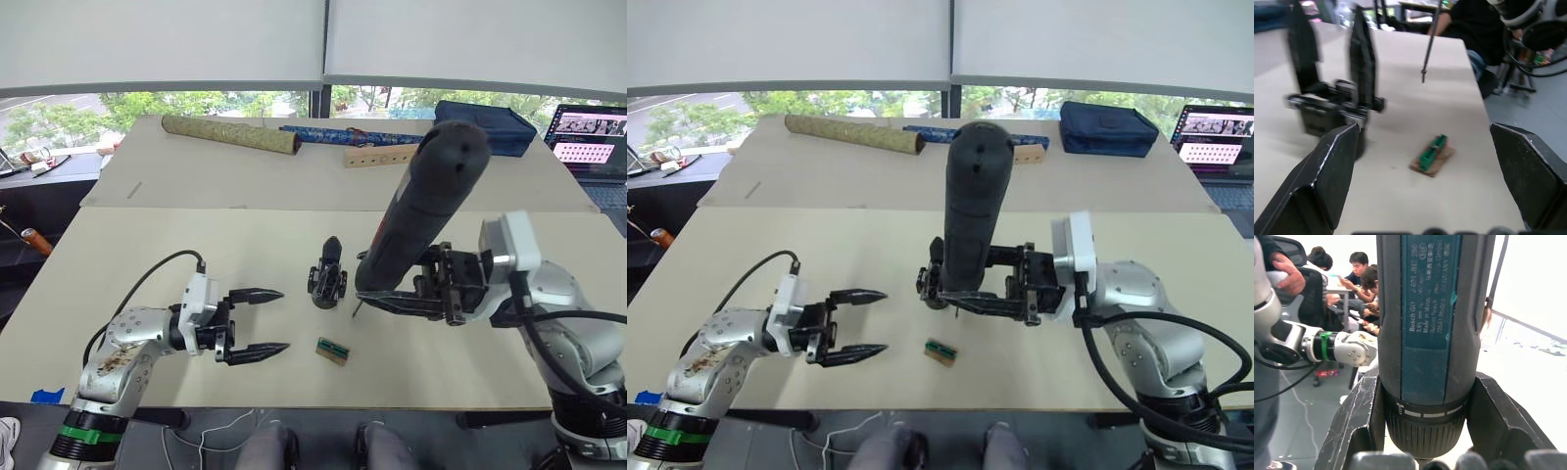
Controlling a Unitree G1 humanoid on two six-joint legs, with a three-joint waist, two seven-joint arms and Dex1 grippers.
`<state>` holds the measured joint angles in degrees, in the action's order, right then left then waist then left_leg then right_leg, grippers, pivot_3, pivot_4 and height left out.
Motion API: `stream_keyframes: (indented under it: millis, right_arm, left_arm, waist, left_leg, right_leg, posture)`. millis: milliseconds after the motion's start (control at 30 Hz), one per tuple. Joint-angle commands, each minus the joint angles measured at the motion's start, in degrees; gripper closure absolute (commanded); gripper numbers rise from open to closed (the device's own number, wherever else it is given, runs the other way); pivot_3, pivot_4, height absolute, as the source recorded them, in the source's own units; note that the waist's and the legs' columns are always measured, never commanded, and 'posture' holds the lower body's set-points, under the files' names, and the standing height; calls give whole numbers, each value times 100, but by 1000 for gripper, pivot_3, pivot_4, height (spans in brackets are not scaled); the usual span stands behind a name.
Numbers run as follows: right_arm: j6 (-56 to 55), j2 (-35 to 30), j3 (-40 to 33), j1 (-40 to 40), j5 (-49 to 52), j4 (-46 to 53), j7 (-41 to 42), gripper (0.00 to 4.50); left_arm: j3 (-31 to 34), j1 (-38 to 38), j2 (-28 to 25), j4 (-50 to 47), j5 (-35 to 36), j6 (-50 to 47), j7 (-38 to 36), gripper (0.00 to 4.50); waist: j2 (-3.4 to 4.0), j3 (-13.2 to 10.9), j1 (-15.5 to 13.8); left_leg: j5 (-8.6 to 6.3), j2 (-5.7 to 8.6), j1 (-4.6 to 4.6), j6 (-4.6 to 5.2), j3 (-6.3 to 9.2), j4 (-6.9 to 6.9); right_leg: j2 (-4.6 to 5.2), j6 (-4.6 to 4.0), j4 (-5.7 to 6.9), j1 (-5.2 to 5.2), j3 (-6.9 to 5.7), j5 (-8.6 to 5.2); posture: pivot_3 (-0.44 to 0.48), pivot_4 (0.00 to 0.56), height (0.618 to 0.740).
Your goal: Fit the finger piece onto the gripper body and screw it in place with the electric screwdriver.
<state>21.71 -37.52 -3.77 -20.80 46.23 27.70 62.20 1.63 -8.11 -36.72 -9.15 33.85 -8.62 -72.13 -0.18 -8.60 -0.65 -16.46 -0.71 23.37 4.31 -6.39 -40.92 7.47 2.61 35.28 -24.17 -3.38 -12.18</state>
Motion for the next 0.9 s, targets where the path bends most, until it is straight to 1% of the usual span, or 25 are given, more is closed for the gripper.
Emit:
stream_keyframes:
  millis: [33,233,333,467,633,900]
  right_arm:
    - [-16,-44,-305,-249,200,-5,-40,2605]
    - [-23,-43,-419,-714,127,-561,-91,2605]
    - [17,1,-470,-1139,123,-1010,-141,2605]
    - [-4,151,-342,-1517,48,-1398,-179,2605]
    - [-25,484,-149,-1765,-75,-1534,-285,2605]
    - [86,809,116,-1877,-116,-1501,-271,2605]
  left_arm:
    - [287,-251,-3,-38,137,14,112,0]
    - [367,-687,-60,439,-9,-56,150,0]
    - [284,-959,-73,681,-91,-118,148,0]
    - [101,-1249,-27,1054,-430,-59,159,0]
    - [-56,-1459,197,1238,-667,43,241,0]
    - [-154,-1393,305,1248,-782,26,242,0]
  waist:
    - [0,0,-1]
    - [0,0,6]
    - [-1,-3,6]
    - [-1,-3,7]
    - [-1,-3,13]
    - [-1,-3,16]
  left_leg:
    - [0,1,0,0,0,0]
    - [1,3,0,0,-6,0]
    - [2,2,3,-1,-8,0]
    - [3,2,4,-2,-8,1]
    - [4,1,14,-4,-10,1]
    - [4,0,18,-4,-10,-1]
  right_leg:
    - [0,0,0,1,0,0]
    - [-4,1,0,2,-1,0]
    - [-6,1,1,-1,-3,0]
    - [-7,1,-1,-1,-7,0]
    - [-8,2,9,-6,-24,1]
    - [-8,4,22,-6,-33,1]
  posture:
    - [0,150,734]
    - [0,150,734]
    - [0,150,734]
    - [0,150,734]
    - [0,150,734]
    - [0,150,734]
